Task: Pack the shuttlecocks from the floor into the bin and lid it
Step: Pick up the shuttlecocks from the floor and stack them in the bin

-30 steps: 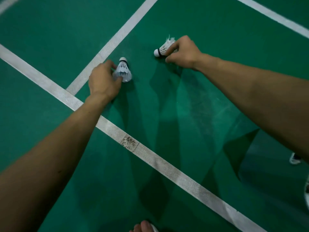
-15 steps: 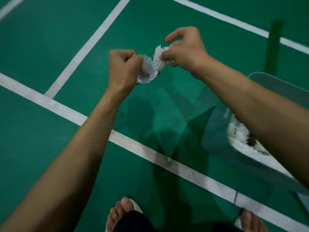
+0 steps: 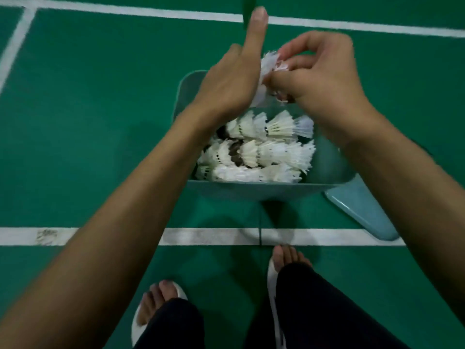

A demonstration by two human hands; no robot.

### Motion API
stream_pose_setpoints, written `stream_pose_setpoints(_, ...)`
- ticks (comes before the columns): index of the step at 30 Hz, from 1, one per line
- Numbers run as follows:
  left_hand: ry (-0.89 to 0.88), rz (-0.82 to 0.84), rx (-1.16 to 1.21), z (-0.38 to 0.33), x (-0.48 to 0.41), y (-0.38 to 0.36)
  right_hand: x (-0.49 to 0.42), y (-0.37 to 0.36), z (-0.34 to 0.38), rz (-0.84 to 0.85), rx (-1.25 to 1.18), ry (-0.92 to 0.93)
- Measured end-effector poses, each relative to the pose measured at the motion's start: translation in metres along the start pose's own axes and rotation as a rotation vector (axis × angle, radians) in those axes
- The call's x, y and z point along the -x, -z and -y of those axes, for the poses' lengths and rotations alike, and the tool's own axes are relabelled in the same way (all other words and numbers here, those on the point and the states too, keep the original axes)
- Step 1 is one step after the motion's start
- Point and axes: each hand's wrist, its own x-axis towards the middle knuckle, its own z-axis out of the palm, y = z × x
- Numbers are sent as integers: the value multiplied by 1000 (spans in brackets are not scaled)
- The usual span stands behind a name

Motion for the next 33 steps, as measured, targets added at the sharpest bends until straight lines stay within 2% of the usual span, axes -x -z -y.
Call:
stream_pose_setpoints(2, -2, 199, 126, 2, -2, -30, 4, 32, -23, -63, 29, -88)
stream_pose_setpoints(4, 15, 328, 194, 10, -1, -52, 8, 57, -42, -85, 30, -216)
stream_pose_setpoints(6, -31, 386, 26, 15, 2, -68, 13, 67, -54, -28, 45, -351)
stream_pose_setpoints(8, -120, 414, -160, 24, 6, -80, 17, 69, -64, 40, 118, -392)
stream_pose_setpoints(11, -160, 441, -224, 39, 10, -87, 17, 71, -76, 49, 315, -304)
stream_pose_setpoints(16, -181, 450, -128, 47, 4, -98, 14, 81, -76, -27, 544, -146)
stream_pose_setpoints(19, -187, 482, -94, 45, -7, -110, 9, 84, -71, -33, 613, -91)
stream_pose_setpoints(24, -222, 473, -46, 43, -11, -119, 6, 81, -63, -39, 592, -33)
stream_pose_setpoints(33, -277, 556, -486, 47, -3, -115, 21, 78, -62, -17, 711, -50)
